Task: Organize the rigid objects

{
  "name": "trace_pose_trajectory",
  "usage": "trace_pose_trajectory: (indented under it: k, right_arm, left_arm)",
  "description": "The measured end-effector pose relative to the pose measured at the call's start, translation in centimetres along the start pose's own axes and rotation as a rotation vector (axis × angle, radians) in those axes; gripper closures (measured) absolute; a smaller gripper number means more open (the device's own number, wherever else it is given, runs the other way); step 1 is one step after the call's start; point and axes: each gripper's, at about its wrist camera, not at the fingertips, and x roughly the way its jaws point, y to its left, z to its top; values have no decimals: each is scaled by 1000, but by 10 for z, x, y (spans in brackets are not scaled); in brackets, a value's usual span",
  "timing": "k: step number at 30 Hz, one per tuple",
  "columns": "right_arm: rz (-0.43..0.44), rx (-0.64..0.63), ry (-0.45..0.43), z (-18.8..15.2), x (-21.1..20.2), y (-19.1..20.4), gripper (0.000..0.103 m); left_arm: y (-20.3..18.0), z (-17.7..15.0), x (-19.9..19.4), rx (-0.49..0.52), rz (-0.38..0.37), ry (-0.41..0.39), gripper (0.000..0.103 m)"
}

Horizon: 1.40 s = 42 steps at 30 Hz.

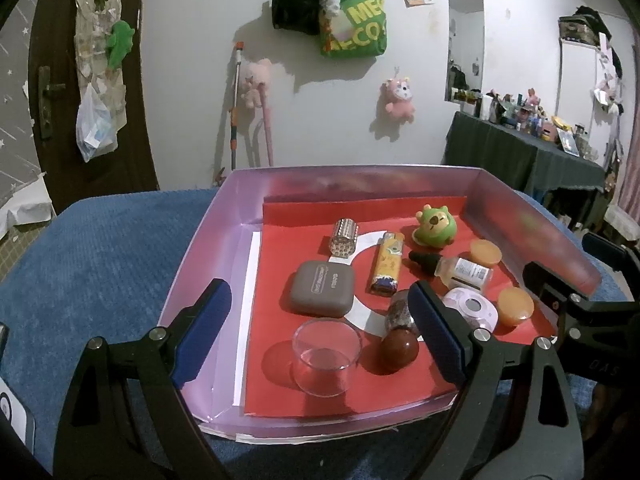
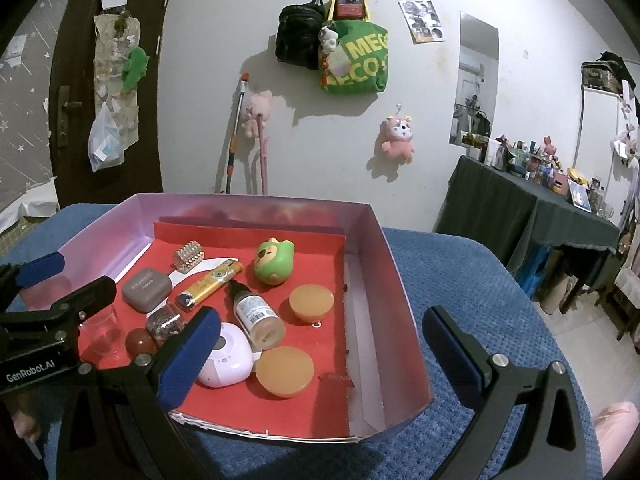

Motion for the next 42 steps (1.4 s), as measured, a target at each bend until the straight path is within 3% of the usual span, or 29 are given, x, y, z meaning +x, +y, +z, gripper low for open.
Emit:
trace_pose_trajectory:
  k: [42]
  right_arm:
    - [-3, 3, 20, -2, 5, -1, 0]
  left_arm:
    - [1, -1, 3, -9, -1, 22, 12]
